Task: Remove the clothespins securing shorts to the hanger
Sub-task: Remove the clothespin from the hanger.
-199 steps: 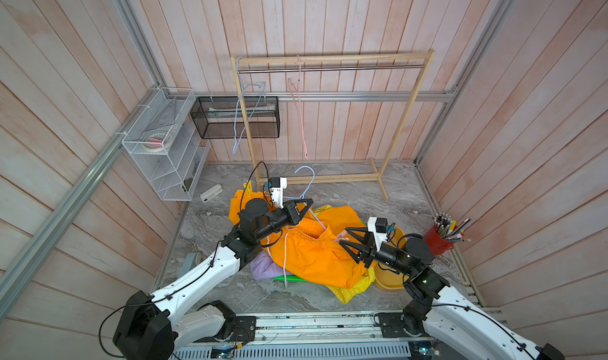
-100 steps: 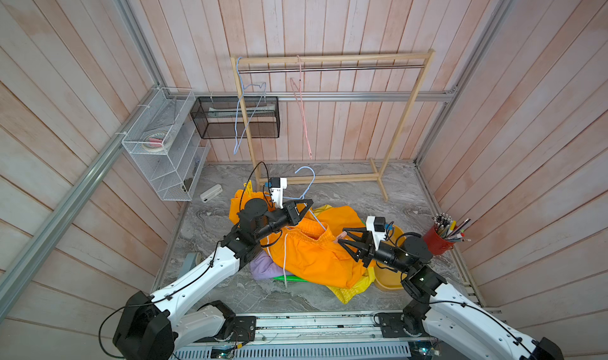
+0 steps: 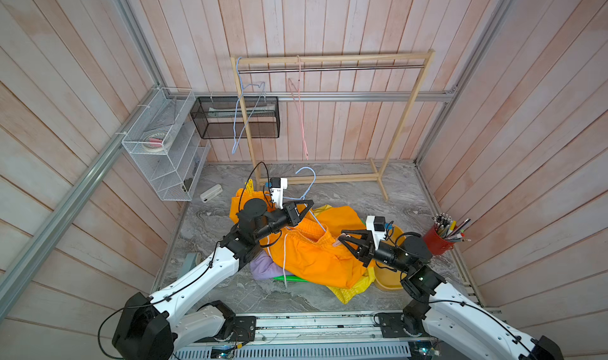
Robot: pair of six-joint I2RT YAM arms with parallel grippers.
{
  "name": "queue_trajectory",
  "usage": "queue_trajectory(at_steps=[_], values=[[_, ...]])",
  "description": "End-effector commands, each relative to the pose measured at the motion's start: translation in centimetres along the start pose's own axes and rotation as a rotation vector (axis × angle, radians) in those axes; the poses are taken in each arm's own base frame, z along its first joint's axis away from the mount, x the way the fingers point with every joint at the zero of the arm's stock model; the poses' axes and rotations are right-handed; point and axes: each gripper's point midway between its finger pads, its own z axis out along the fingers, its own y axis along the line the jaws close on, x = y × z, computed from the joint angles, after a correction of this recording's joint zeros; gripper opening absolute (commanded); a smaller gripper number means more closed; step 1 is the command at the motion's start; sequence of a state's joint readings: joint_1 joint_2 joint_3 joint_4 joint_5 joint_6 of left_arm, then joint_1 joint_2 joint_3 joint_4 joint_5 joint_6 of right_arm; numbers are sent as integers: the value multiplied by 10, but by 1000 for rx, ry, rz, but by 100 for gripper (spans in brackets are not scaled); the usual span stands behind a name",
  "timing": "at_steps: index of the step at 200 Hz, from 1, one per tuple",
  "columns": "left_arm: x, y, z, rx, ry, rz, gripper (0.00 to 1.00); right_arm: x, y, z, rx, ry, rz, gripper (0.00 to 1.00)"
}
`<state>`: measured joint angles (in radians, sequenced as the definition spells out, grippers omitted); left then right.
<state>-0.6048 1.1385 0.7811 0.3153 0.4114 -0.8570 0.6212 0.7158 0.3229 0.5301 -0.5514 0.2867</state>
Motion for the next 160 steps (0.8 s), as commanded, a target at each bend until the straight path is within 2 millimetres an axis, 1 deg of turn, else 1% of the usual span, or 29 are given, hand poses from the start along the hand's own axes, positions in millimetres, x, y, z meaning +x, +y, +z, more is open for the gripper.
queue_trajectory(at_steps=[1, 27, 61, 87, 105, 120, 133, 160], values=[[-5, -7, -5, 31, -29, 44, 0, -4, 6, -2, -23, -20, -12, 21], [-5, -7, -4, 30, -26, 42, 0, -7, 5, -4, -9, -33, -19, 16], [-3, -4, -4, 26, -21, 39, 0, -15, 0, -9, 44, -73, -31, 16], [-1, -2, -4, 22, -20, 35, 0, -23, -11, -17, 128, -118, -37, 16], [0, -1, -4, 22, -16, 36, 0, -29, -25, -27, 232, -163, -36, 16], [0, -1, -5, 21, -17, 37, 0, -32, -45, -39, 365, -204, -19, 16], [0, -1, -5, 22, -18, 38, 0, -32, -60, -51, 469, -231, -3, 16], [0, -2, -6, 24, -16, 38, 0, -26, -87, -72, 655, -246, 43, 16]])
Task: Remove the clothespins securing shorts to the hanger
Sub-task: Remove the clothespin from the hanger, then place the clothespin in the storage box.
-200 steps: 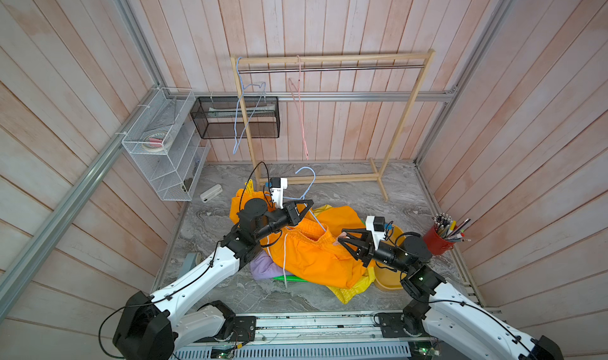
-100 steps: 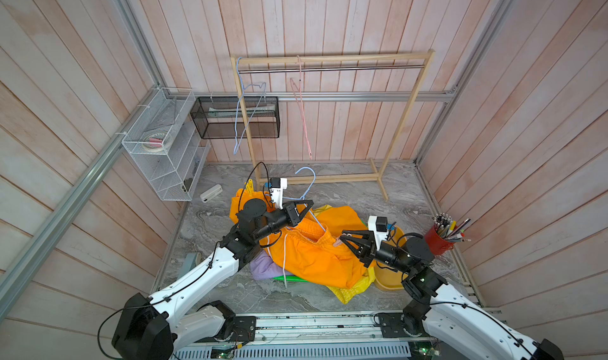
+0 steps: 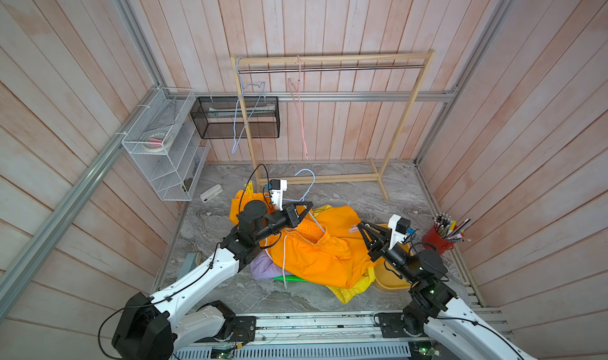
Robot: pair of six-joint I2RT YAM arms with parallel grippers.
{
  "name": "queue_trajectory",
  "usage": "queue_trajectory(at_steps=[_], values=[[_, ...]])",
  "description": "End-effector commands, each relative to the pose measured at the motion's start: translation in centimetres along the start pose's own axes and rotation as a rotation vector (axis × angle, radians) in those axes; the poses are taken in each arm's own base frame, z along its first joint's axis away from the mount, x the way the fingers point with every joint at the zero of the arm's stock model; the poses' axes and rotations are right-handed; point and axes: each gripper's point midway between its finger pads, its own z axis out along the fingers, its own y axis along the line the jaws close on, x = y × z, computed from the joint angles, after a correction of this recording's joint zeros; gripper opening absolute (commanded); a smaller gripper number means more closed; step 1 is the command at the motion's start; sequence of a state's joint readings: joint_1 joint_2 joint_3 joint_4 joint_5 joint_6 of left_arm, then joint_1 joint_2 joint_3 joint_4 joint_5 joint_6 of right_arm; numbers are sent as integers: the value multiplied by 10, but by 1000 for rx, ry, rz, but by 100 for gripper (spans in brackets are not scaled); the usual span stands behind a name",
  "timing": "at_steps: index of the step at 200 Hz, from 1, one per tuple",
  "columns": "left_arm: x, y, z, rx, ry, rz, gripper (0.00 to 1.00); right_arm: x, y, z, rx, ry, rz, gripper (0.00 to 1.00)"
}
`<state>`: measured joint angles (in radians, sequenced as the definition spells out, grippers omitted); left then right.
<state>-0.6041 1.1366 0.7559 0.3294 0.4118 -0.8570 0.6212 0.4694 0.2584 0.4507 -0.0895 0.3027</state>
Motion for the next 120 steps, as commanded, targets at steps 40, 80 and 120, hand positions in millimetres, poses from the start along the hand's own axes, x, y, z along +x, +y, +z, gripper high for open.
queue_trajectory(at_steps=[40, 80, 120], values=[[-6, -10, -8, 33, -29, 48, 0, 14, -99, -37, 592, -16, 85, 16], [-6, -10, -8, 31, -29, 47, 0, 28, -129, -61, 795, -21, 134, 17], [-7, -10, -9, 27, -32, 45, 0, 37, -141, -74, 876, -44, 203, 17]])
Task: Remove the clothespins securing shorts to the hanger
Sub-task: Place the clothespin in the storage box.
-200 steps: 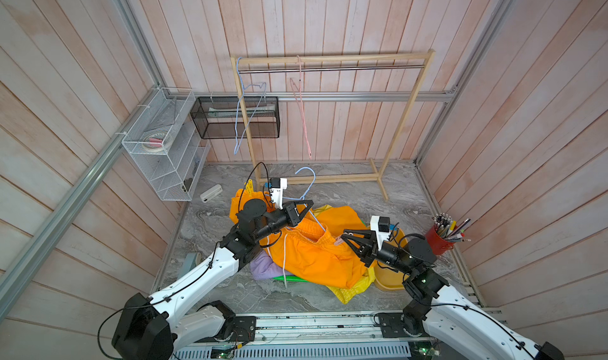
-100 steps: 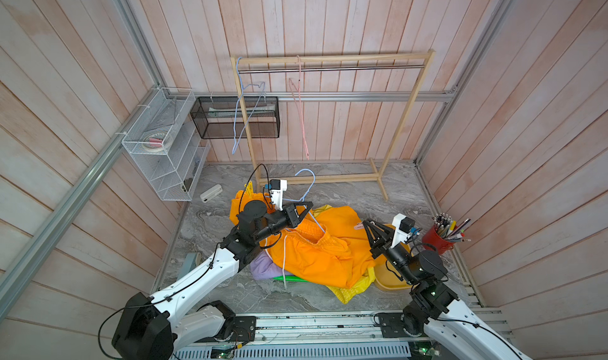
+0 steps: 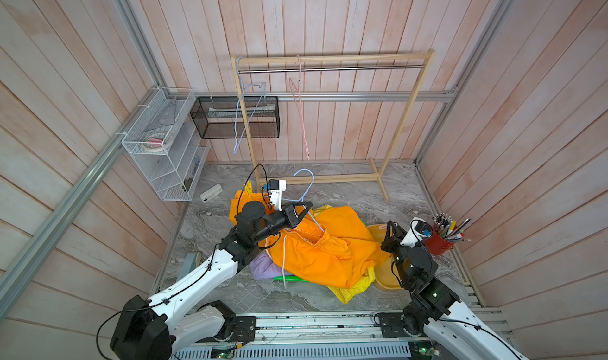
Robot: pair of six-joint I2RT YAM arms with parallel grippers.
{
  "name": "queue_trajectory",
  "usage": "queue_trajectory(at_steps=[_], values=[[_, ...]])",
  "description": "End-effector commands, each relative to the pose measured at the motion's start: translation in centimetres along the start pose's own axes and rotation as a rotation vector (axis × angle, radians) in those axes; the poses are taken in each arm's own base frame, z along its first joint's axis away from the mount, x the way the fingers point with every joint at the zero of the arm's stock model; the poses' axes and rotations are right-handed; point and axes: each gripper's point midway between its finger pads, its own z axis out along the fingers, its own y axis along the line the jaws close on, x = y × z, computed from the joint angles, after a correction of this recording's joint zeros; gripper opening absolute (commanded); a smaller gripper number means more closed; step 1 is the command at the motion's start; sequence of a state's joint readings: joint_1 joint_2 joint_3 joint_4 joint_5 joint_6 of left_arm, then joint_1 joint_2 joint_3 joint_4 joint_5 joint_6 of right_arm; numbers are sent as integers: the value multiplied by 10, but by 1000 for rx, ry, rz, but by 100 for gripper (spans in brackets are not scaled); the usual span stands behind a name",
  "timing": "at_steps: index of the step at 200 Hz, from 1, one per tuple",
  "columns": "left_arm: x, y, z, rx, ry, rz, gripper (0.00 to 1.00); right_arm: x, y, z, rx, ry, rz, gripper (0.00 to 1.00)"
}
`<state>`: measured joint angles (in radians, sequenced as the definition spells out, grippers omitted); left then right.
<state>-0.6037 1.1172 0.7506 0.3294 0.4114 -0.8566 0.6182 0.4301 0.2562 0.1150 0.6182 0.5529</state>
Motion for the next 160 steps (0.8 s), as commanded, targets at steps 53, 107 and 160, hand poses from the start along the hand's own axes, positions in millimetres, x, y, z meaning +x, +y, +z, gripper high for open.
queue_trajectory(at_steps=[53, 107, 160], values=[[-5, -6, -8, 13, -25, 41, 0, 11, -35, -5, 134, -25, 118, 23], [-5, -5, -9, 9, -28, 39, 0, 3, -29, -11, 69, -56, 140, 40], [-5, -6, -10, 12, -28, 40, 0, 0, -27, -14, 42, -68, 164, 50]])
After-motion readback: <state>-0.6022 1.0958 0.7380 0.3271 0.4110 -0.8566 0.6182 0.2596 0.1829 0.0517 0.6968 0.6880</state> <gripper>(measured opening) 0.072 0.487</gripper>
